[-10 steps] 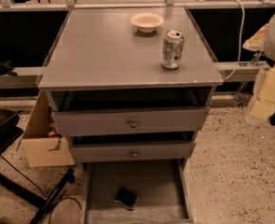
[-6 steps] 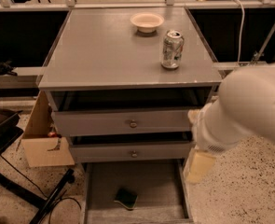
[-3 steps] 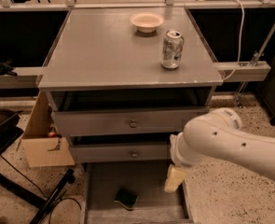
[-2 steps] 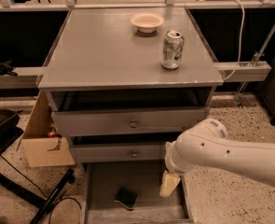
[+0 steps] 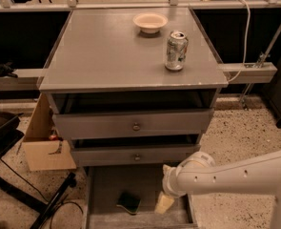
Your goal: Pick sponge from bottom drawer and place on counter
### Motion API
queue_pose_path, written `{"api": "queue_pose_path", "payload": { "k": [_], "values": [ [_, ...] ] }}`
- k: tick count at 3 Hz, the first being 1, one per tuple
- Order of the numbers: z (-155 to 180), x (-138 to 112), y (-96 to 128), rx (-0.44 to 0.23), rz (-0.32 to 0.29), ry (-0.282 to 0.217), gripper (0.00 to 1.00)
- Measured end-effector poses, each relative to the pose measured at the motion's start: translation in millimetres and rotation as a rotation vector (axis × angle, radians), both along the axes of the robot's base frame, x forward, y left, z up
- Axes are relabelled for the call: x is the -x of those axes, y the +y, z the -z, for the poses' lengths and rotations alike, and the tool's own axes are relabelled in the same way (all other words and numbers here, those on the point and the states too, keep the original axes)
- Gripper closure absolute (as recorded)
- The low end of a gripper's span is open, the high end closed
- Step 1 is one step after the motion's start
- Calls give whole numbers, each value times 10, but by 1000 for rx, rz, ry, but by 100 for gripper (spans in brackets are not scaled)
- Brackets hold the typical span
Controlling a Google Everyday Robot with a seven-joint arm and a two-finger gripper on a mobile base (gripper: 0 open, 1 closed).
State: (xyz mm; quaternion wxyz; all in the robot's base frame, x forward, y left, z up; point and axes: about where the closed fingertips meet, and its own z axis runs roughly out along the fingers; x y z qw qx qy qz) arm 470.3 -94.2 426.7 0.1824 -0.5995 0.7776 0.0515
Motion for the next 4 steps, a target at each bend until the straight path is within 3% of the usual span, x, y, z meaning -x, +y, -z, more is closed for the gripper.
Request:
{"api": "queue_pose_path", "payload": {
  "k": [1, 2, 4],
  "values": [
    [455, -305, 65, -56, -15, -47, 0],
    [833, -432, 156, -79, -12, -32, 0],
    [1029, -347, 259, -94, -22, -2, 0]
  ]
}}
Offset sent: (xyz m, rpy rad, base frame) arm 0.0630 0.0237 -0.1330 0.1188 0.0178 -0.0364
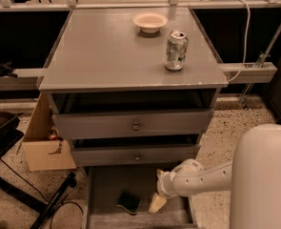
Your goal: Pick sponge from bottom drawer and place on counter
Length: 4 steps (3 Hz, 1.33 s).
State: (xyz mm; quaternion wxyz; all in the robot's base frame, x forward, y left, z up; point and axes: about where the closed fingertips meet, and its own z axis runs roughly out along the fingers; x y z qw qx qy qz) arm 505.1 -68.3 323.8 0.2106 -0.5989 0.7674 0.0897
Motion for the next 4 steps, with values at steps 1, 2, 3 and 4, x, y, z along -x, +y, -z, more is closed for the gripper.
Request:
{"api": "queue_pose_path", "payload": {
  "k": [1, 2, 3, 4],
  "values": [
    [422, -44, 215, -47, -11, 11, 0],
    [1058, -26, 463, -129, 3, 22, 0],
    [1557, 65, 723, -195, 23, 39, 0],
    [1786, 31, 902, -230, 39, 38, 0]
  ]
}}
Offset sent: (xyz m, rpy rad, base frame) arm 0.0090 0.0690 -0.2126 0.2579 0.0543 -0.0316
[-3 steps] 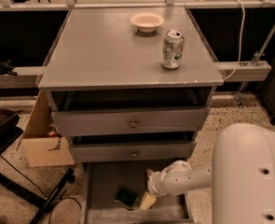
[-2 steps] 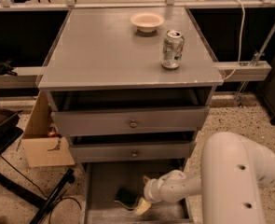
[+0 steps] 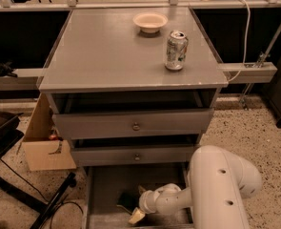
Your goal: Pick sponge from bottom drawer and place on counter
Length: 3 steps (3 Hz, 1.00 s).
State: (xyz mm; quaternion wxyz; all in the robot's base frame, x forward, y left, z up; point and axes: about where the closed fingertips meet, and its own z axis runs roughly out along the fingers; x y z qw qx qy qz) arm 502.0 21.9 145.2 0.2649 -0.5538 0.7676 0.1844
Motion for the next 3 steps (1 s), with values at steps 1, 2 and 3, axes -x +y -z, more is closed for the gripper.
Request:
{"api": "queue_pose_path", "payload": {
  "k": [1, 2, 3],
  "values": [
    [85, -71, 124, -23, 12, -4, 0],
    [319, -97, 197, -13, 5, 7, 25],
    [400, -59, 192, 0, -1, 17, 48]
  ]
}}
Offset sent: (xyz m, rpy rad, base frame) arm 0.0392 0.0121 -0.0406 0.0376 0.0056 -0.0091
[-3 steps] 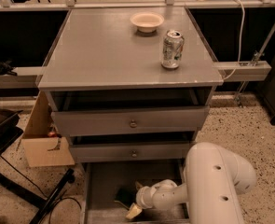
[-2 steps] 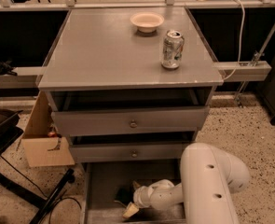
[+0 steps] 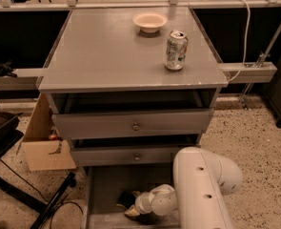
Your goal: Pick sponge from bottom drawer and place on counter
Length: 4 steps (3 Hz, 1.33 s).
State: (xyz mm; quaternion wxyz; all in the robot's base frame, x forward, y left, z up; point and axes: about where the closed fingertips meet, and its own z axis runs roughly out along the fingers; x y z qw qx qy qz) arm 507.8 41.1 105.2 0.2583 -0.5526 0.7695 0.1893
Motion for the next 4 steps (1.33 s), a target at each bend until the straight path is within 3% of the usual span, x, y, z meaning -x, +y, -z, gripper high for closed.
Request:
{"api": "queue_pose_path", "payload": {
  "k": [2, 3, 4],
  "values": [
    [-28, 1, -1, 1, -1, 0, 95],
    [-392, 72, 32, 31, -79, -5, 100],
    [-1051, 244, 94, 69, -178, -3, 100]
  ]
}}
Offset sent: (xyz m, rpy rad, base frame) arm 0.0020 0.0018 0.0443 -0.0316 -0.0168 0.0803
